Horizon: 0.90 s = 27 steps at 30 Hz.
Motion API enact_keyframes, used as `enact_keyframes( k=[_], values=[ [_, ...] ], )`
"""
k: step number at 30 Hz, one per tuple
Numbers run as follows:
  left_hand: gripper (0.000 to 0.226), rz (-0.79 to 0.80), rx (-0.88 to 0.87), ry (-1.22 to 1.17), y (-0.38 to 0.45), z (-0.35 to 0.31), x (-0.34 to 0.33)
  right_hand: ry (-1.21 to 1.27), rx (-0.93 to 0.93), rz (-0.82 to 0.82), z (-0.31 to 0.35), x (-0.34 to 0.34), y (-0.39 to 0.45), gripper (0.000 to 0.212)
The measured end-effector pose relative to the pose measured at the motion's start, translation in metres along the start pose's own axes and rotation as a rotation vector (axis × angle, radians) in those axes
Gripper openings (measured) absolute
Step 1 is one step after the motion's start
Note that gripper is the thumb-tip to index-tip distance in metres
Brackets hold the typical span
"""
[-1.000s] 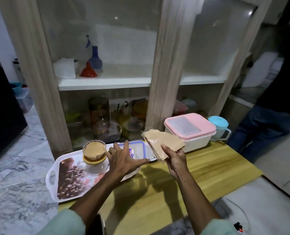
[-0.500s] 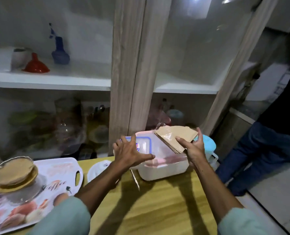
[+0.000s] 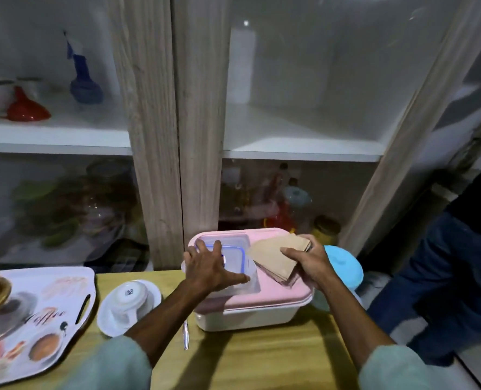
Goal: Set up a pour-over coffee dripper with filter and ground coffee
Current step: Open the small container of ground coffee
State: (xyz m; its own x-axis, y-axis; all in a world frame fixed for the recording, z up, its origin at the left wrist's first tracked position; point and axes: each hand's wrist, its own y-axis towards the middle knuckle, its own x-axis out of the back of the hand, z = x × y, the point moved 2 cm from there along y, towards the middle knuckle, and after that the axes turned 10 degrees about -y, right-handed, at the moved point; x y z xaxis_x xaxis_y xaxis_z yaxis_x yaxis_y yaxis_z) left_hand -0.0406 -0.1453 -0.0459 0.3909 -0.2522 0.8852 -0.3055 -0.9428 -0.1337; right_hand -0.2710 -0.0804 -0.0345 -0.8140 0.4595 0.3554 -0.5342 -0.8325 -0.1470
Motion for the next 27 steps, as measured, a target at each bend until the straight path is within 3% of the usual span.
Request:
enact_keyframes(
  k=[7, 9, 13, 17, 22, 27],
  values=[
    [0.121, -0.002, 0.063, 0.057, 0.009, 0.002, -0.010, -0.472, 0.124, 0.104, 0.014, 0.015, 0.032, 0.028],
    [0.121, 0.002, 0.073, 0.038, 0.009, 0.003, -0.012, -0.611, 0.139, 0.137, 0.016, 0.017, 0.035, 0.042],
    [0.120, 0.011, 0.065, 0.003, 0.006, 0.005, -0.014, -0.944, 0.289, 0.235, 0.020, 0.014, 0.030, 0.091],
    [0.118, -0.017, 0.071, 0.014, 0.005, 0.004, -0.015, -1.217, 0.387, 0.357, 0.017, -0.004, 0.024, 0.107],
    [0.119, -0.044, 0.098, 0.006, 0.009, -0.004, -0.017, -1.299, 0.370, 0.269, 0.016, -0.005, 0.023, 0.098],
    [0.119, -0.047, 0.098, 0.001, 0.009, -0.009, -0.018, -1.322, 0.346, 0.298, 0.015, -0.006, 0.023, 0.099]
  ],
)
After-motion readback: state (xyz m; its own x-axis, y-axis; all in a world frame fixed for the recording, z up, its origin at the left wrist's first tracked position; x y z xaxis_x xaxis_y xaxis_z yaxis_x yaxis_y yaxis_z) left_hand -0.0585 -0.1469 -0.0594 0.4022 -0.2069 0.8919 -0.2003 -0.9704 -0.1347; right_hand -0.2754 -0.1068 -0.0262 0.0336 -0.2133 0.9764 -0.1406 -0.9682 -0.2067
